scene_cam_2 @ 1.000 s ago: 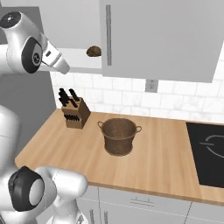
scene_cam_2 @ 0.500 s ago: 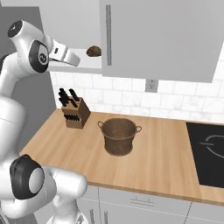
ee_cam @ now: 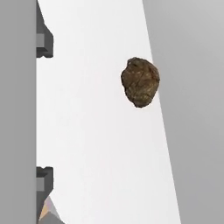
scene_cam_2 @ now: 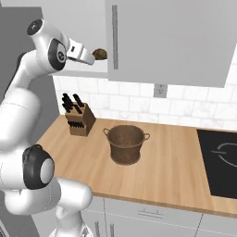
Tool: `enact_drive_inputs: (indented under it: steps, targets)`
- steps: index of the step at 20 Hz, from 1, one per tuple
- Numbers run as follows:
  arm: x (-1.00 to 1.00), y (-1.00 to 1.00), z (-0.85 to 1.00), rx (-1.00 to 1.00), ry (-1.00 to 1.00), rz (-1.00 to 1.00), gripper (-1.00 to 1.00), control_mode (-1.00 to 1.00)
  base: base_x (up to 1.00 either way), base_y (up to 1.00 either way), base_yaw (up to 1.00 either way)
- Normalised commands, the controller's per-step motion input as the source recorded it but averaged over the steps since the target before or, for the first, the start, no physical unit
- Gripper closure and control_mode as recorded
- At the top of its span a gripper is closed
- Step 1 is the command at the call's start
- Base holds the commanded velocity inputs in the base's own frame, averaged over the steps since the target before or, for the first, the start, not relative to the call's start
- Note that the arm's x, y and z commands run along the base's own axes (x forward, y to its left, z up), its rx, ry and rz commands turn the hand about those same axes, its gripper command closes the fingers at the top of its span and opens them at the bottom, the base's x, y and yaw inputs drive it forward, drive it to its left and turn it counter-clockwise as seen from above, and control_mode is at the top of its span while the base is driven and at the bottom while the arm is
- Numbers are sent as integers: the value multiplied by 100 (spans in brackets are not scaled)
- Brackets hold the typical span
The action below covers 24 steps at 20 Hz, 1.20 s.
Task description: Open the cabinet, pick up the bread from the cabinet and place it in the basket. Then move the basket to the dining counter.
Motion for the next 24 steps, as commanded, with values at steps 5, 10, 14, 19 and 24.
enact_drive_inputs:
  steps: [5,10,14,19,24]
  targets:
    - [47,-2,0,0,-2,0,-100,-100,0,0,0]
    - [52,-2,1,4,0,0,-100,-100,0,0,0]
    - [31,-4,13,12,-4,0,-100,-100,0,0,0]
    - [32,-4,3,5,-1,0,-100,-100,0,0,0]
    - [40,-8,0,0,0,0,-100,-100,0,0,0]
